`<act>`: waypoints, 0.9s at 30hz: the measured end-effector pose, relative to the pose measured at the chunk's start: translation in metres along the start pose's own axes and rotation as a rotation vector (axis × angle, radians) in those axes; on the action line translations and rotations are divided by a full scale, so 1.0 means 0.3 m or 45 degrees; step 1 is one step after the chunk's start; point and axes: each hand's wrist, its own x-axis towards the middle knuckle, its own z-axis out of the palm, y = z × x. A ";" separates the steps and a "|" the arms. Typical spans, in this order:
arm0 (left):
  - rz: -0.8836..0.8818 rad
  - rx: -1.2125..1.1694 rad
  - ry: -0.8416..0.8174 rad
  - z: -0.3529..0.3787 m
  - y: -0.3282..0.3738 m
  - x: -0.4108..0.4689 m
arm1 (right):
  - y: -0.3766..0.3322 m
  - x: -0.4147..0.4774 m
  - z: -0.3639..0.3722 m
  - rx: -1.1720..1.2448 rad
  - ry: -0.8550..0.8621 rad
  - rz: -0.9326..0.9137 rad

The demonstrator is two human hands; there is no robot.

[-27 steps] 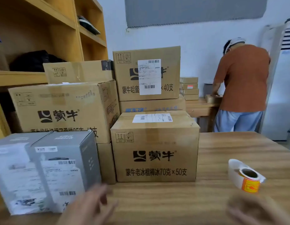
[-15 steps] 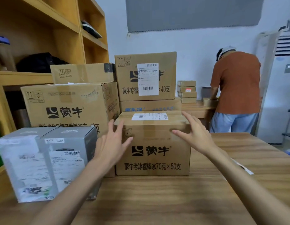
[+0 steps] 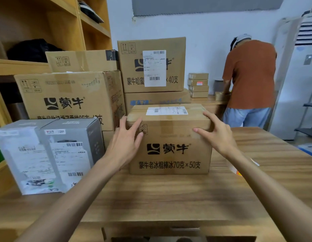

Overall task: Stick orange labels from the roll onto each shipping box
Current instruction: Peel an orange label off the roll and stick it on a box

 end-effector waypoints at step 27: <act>0.774 -0.346 -0.461 0.533 0.685 -0.110 | 0.518 -0.151 -0.253 -0.513 -0.427 0.251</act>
